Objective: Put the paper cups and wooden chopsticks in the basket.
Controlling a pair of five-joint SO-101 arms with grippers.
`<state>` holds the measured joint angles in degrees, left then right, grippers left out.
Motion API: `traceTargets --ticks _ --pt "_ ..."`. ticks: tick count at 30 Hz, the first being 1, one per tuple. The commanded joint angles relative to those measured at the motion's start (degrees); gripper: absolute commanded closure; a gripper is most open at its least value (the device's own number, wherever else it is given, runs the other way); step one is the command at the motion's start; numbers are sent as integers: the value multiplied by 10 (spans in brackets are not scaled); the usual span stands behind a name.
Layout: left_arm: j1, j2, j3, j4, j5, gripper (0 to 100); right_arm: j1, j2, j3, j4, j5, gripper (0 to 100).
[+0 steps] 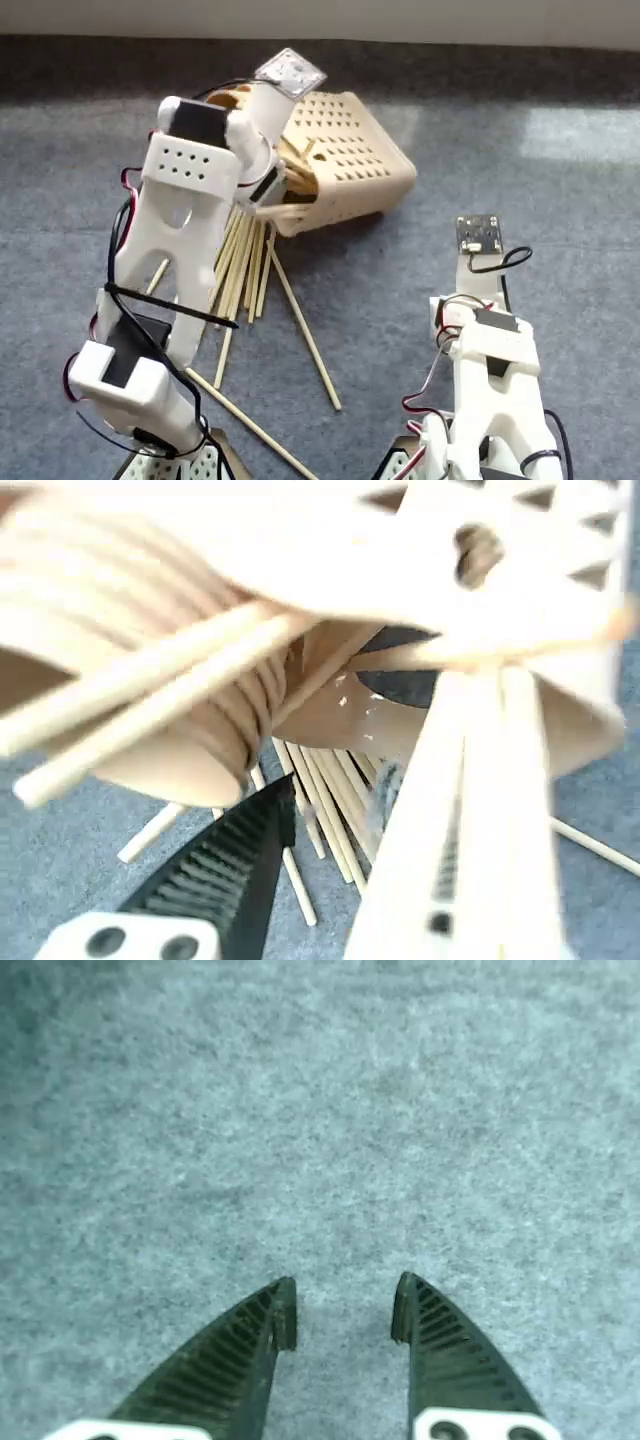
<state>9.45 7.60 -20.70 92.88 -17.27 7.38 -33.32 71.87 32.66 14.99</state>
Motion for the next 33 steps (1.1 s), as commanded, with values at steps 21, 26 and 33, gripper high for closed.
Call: traceTargets --ticks 21,26,33 --pt "153 353 -597 -43 79 829 -1 -6 0 -9 4 832" --pt "180 373 -620 -122 79 829 0 -6 0 -9 4 832" --pt "197 378 -615 -201 79 837 0 -6 0 -9 5 832"
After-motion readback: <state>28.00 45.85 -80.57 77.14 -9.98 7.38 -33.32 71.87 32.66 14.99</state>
